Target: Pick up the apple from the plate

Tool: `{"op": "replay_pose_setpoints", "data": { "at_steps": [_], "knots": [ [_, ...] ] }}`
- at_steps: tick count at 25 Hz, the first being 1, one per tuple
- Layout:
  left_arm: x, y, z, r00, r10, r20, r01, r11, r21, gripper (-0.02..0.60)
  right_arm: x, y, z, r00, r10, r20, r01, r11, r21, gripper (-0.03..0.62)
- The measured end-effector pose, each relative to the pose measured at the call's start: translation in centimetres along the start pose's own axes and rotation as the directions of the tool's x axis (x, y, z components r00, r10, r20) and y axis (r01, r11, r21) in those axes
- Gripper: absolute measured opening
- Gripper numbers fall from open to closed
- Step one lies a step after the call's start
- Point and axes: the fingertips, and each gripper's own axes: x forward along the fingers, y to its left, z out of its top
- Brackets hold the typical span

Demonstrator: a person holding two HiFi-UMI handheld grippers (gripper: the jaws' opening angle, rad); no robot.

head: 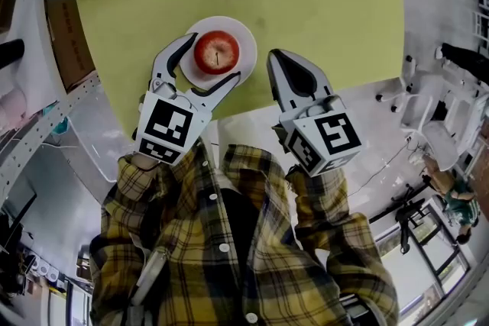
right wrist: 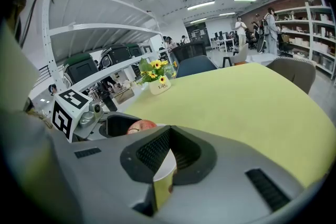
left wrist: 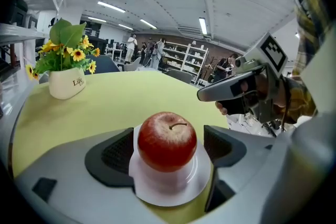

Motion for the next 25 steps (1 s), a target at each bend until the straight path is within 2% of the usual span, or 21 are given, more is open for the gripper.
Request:
{"op": "replay_pose_setpoints", "data": {
  "at_steps": [12, 19, 25],
  "knots": [
    [0.9, -0.2, -0.5, 0.999, 0.036, -0.005, -0.035, 0.998, 0.051, 0.399, -0.1, -0.2, -1.1, 1.000, 0.009, -0.012, -0.009, 1.000, -0.002, -0.003],
    [1.0, 0.4, -0.3, 0.997, 0.080, 0.000, -0.079, 0.993, 0.082, 0.397, -0.4, -0.5, -1.2, 1.000, 0.007, -0.015, -0.007, 1.000, 0.001, -0.003],
    [1.0, 0.8, 0.0, 0.996, 0.091, 0.010, -0.092, 0.992, 0.082, 0.396, -0.5, -0.8, -1.1, 1.000, 0.007, -0.016, -0.007, 1.000, -0.004, -0.003]
  ]
}}
